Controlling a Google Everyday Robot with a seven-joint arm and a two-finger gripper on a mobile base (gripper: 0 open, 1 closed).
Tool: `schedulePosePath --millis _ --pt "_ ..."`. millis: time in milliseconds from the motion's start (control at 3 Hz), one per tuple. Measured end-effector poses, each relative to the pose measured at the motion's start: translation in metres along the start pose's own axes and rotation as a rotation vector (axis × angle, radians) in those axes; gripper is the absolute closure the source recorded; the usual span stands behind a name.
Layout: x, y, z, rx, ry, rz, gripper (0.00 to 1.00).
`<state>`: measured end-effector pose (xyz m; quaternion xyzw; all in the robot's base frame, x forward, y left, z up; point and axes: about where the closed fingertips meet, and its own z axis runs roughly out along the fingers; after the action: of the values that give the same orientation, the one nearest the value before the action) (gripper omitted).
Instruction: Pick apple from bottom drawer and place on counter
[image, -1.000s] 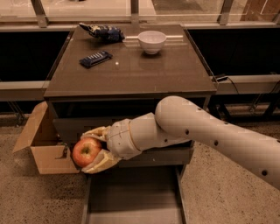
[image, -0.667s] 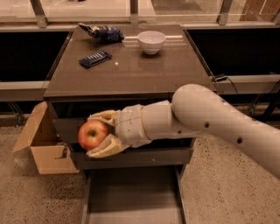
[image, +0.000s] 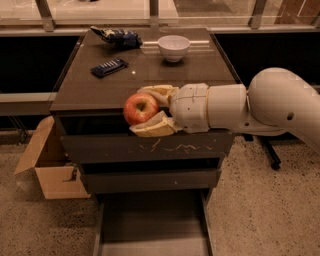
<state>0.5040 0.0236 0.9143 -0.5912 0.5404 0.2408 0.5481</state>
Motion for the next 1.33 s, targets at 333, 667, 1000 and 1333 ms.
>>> schedulePosePath --millis 333,667,1000,1333 --pt "0.0 0.0 0.0 0.0 0.0 0.0 1.0" --pt "-0.002 -0.032 -0.001 0.025 0.018 0.003 1.0" --pt "0.003 -0.081 -0.001 0.032 0.05 0.052 1.0" --pt "0.018 -0.125 0.003 0.036 0.089 0.124 1.0"
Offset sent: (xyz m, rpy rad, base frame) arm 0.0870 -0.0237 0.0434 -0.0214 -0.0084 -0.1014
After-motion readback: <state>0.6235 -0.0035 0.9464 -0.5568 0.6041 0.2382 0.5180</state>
